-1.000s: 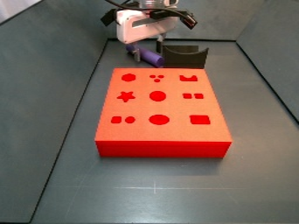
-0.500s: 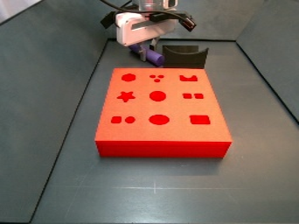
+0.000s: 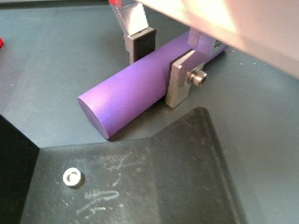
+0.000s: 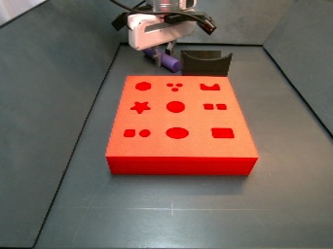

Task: Pick up the round object. Move up. Place the round object on the fixture. Regrasp the round object. Move to above the board. Insert the round object.
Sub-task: Pick up the round object, then move up, then place the round object on the fixture.

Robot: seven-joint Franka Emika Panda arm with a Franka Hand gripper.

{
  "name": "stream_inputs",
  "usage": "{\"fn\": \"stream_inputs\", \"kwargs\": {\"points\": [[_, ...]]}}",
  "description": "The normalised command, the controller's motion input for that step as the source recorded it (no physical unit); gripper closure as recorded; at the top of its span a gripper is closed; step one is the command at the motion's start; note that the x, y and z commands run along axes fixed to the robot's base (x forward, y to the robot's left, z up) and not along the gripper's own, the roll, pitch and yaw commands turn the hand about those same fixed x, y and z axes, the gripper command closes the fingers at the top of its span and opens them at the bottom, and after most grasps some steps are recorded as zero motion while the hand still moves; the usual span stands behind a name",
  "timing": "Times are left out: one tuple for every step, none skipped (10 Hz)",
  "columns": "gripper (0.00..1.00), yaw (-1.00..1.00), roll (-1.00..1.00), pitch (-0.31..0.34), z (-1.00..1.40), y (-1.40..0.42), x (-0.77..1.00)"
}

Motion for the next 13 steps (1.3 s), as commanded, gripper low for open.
{"fn": "stream_inputs", "kwargs": {"points": [[1.0,0.0,0.0,0.0,0.0,0.0,0.0],[1.0,0.0,0.0,0.0,0.0,0.0,0.0],[1.0,0.0,0.0,0.0,0.0,0.0,0.0],[1.0,0.0,0.0,0.0,0.0,0.0,0.0],[1.0,0.0,0.0,0.0,0.83,0.0,0.0],[1.0,-0.02,0.0,0.028,0.8,0.06,-0.02],[1.0,-0.02,-0.01,0.049,0.69,0.04,-0.03],[1.0,-0.02,-0.02,0.059,0.5,0.03,-0.01],[1.0,-0.02,-0.02,0.055,0.4,0.02,-0.01],[1.0,-0.02,-0.02,0.036,0.18,0.01,-0.02],[1.0,0.0,0.0,0.0,1.0,0.0,0.0],[1.0,0.0,0.0,0.013,1.0,0.0,-0.01],[1.0,0.0,-0.01,0.017,1.0,0.0,-0.01]]}}
